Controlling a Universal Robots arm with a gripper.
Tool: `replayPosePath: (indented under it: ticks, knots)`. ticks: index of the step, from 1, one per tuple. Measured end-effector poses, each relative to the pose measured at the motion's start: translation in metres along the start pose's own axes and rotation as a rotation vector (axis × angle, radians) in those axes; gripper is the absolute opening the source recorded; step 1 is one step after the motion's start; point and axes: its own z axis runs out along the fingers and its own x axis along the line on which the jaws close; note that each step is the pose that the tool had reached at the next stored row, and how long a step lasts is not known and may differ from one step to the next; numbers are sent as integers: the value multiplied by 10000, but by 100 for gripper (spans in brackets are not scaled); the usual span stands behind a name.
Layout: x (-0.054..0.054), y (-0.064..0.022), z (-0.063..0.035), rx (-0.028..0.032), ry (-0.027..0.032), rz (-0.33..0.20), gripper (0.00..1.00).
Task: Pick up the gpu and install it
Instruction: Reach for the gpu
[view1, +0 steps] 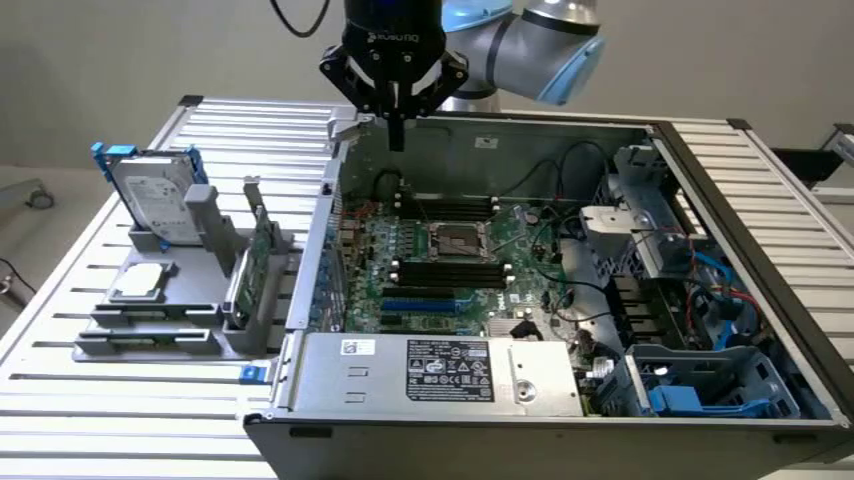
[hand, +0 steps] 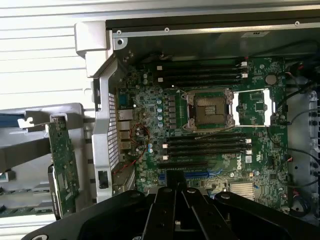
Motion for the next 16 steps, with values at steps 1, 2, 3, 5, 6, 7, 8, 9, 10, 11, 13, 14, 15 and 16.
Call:
replayPosePath:
  ticks: [1,2,3,5,6,7,8,9,10,11,13,14,15,16]
  knots:
    - [0,0,0,0,0,0,11]
    - [0,0,-2,0,0,0,11]
    - [0,0,-4,-1,0,0,11]
    - [16,-1,-5,0,1,0,11]
    - [57,-2,-7,3,3,-2,11]
    - [107,-4,-7,1,5,1,11]
    - [152,-5,-7,1,10,1,11]
    - [197,-5,-8,1,16,1,11]
    - [242,-5,-8,2,22,1,11]
    - [289,-5,-9,2,28,2,11]
    - [380,-6,-8,3,38,1,11]
    - [427,-7,-8,3,45,2,11]
    - [472,-8,-7,4,53,4,11]
    - [515,-8,-6,4,61,3,11]
